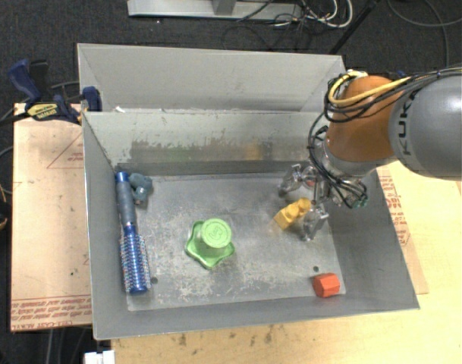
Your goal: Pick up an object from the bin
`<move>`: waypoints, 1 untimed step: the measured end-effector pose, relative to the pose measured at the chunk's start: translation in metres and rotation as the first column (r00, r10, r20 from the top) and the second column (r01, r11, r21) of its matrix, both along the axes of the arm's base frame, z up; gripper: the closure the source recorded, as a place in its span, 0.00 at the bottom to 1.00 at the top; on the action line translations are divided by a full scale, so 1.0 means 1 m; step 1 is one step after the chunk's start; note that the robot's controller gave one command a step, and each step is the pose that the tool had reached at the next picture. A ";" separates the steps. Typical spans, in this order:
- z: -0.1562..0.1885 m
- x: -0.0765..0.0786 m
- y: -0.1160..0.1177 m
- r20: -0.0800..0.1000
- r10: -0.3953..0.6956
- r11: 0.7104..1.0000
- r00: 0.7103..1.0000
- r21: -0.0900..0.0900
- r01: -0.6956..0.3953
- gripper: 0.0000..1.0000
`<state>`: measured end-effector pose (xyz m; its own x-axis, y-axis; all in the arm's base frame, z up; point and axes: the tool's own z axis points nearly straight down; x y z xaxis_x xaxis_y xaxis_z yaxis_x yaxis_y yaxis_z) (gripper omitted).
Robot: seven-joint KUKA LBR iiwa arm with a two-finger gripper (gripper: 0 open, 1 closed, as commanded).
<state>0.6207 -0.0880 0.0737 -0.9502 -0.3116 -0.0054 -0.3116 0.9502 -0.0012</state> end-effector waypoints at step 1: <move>0.002 0.002 0.000 0.000 -0.002 1.000 1.000 0.000 0.002 0.00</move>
Offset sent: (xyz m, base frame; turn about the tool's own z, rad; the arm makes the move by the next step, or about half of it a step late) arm 0.0000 0.0000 0.0000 0.0000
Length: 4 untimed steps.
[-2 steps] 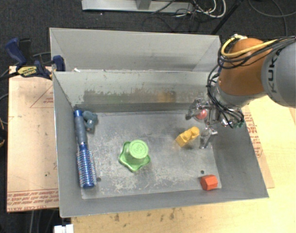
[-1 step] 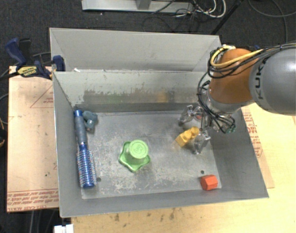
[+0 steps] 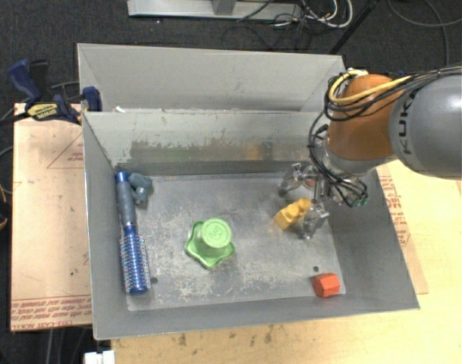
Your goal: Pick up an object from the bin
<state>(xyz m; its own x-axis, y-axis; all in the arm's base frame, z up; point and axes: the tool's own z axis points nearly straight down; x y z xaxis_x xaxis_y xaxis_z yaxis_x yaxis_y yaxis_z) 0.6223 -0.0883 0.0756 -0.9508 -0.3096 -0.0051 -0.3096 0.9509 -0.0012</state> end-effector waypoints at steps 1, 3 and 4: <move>0.003 0.002 0.000 0.003 0.000 1.000 1.000 -0.001 0.000 1.00; 0.038 0.005 0.000 0.002 -0.001 1.000 1.000 0.000 0.001 1.00; 0.099 0.007 0.001 0.006 -0.002 1.000 1.000 -0.001 0.002 1.00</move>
Offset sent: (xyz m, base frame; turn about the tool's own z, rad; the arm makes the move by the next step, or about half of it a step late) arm 0.0000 0.0000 0.0000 0.0000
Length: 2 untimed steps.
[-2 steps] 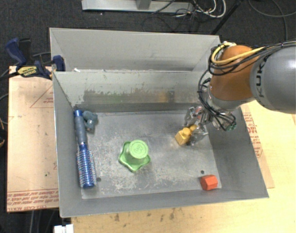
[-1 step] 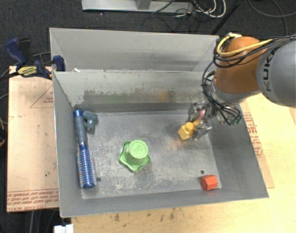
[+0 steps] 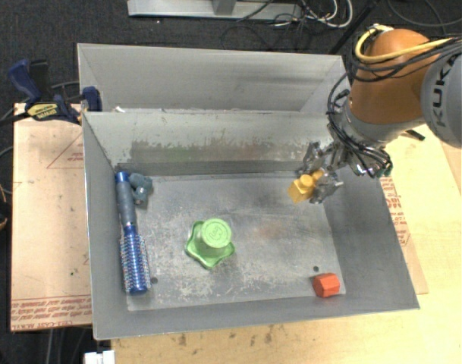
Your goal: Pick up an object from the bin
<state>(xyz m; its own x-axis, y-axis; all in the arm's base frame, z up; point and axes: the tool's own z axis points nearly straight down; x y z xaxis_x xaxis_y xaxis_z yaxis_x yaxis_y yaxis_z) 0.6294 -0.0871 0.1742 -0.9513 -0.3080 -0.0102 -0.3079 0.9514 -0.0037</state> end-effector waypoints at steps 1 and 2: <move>0.005 0.001 0.001 -0.006 -0.001 1.000 1.000 0.001 0.001 1.00; 0.005 0.002 0.001 -0.006 -0.001 1.000 1.000 0.001 0.001 1.00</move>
Offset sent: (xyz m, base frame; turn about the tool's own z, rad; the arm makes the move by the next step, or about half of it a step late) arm 0.0001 0.0002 0.0047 0.0000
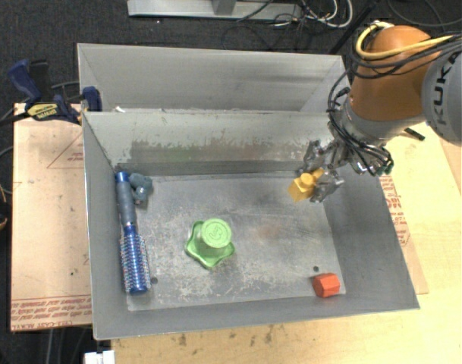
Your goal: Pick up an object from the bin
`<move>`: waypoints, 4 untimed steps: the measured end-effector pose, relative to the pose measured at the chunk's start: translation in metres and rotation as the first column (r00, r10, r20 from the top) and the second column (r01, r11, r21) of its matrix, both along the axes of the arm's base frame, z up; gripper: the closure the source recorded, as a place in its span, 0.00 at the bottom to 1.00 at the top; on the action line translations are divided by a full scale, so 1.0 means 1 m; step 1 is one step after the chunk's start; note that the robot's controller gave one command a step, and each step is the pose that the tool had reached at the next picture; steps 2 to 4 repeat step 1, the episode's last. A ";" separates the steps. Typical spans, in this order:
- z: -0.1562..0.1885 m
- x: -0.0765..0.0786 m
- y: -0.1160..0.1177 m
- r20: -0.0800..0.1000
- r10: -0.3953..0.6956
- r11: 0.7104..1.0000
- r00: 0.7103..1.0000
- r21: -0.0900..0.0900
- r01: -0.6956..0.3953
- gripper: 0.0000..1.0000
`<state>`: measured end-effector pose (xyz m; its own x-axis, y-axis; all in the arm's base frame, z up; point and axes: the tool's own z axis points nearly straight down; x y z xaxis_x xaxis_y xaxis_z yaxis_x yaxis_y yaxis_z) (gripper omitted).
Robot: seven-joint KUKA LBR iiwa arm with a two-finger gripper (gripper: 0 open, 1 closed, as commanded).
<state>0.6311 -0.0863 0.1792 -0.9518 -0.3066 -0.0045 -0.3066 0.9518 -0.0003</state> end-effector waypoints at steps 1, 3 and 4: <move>0.009 0.001 0.000 0.000 -0.001 1.000 1.000 0.000 0.001 1.00; 0.009 0.001 0.000 0.000 -0.001 1.000 1.000 0.000 0.001 1.00; 0.009 0.001 0.000 0.000 -0.001 1.000 1.000 0.000 0.001 1.00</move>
Offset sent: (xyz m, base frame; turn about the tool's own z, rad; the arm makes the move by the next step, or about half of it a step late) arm 0.0000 0.0000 0.0083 0.0000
